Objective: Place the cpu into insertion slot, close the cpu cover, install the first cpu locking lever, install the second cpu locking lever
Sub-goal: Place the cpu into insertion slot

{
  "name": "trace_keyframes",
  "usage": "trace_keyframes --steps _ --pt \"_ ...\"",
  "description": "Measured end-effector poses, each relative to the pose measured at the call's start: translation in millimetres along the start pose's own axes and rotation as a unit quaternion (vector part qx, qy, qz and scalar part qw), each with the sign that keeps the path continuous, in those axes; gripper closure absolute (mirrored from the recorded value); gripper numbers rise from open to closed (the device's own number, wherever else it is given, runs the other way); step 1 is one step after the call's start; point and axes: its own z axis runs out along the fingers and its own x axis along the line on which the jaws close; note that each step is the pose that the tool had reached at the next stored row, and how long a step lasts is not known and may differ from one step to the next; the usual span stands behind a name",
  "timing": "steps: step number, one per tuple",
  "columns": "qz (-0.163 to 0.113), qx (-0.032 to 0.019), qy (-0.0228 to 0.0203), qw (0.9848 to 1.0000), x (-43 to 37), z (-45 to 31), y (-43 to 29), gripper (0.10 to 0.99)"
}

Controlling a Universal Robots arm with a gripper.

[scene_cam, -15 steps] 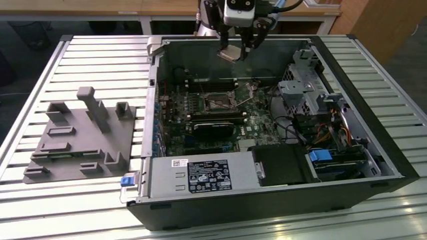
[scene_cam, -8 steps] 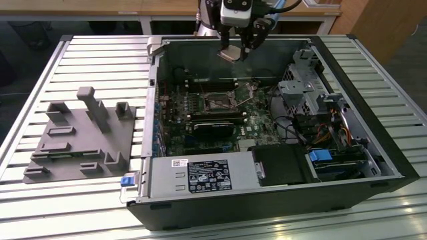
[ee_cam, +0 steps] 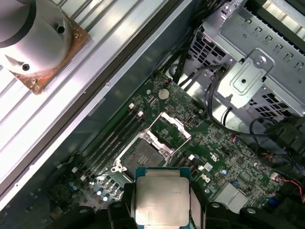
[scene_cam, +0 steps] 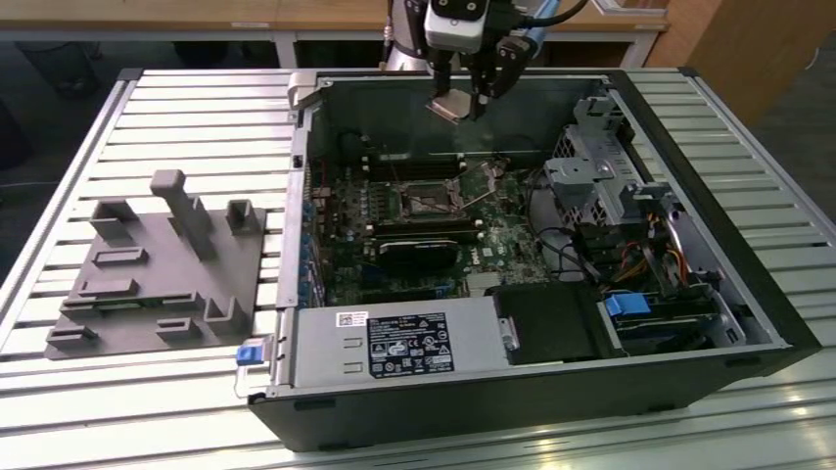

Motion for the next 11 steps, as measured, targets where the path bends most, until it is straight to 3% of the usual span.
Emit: trace_keyframes --steps 11 --pt "0.038 -0.0007 -0.0033 0.9993 0.0 0.8 -0.1 0.545"
